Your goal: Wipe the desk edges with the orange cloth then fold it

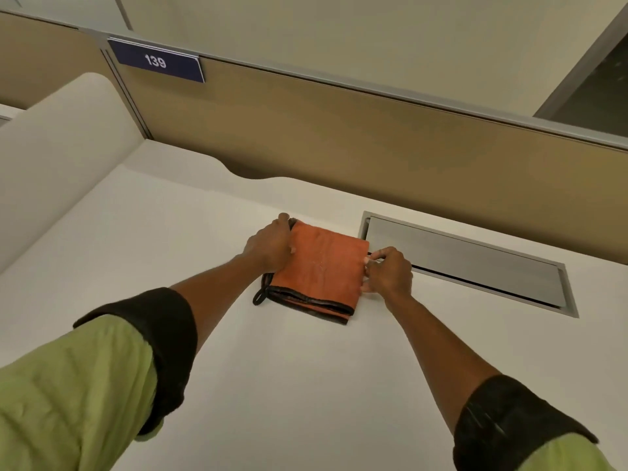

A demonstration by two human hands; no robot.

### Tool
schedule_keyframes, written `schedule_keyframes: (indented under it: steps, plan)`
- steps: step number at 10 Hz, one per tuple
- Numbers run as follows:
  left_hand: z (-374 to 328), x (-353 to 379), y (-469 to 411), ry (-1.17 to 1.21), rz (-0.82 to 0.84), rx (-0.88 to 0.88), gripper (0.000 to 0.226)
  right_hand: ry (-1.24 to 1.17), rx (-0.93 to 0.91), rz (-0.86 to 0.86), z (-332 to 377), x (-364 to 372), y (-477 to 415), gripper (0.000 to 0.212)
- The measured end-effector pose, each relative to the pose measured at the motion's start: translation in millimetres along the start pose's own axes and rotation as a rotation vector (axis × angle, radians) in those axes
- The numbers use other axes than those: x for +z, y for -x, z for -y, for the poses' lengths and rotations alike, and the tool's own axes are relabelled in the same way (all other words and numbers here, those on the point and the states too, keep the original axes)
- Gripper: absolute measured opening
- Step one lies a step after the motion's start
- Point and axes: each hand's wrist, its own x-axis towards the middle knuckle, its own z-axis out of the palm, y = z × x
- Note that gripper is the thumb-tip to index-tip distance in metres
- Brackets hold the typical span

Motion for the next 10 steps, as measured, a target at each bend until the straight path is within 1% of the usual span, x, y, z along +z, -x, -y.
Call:
schedule_keyframes:
  steps: [1,2,3,4,5,6,7,8,9,10]
  plan:
    - [3,3,3,-0.205,-0.025,0.189,0.105,0.415,-0.306,-0.084,-6,-2,7,0.034]
    - [8,5,2,-0.285,0.079,0.373,0.111,0.490,-0.545,0.047,-9,1,14,0.059]
    - [18,9,-3,-0.528,0.231,0.487,0.130,0.631,-0.635,0.281,-18,12,11,0.107]
    - [24,12,-8,-0.580,0.293,0.486,0.137,0.756,-0.634,0.384,-31,20,5,0.119]
    - [27,13,-10,-0.537,0.332,0.499,0.147,0.793,-0.655,0.389,-43,23,0,0.123]
    - [24,7,-10,-0.506,0.377,0.485,0.150,0.799,-0.672,0.368,-45,17,-1,0.123]
    - [15,2,-6,-0.567,0.382,0.459,0.152,0.828,-0.674,0.354,-40,13,4,0.124]
    - [1,-2,8,-0.619,0.351,0.445,0.158,0.803,-0.671,0.320,-43,2,20,0.125]
    - [-8,-3,24,-0.581,0.306,0.439,0.156,0.731,-0.650,0.308,-55,-15,35,0.120]
    - [-28,-2,61,-0.535,0.227,0.454,0.139,0.693,-0.646,0.265,-74,-43,58,0.113]
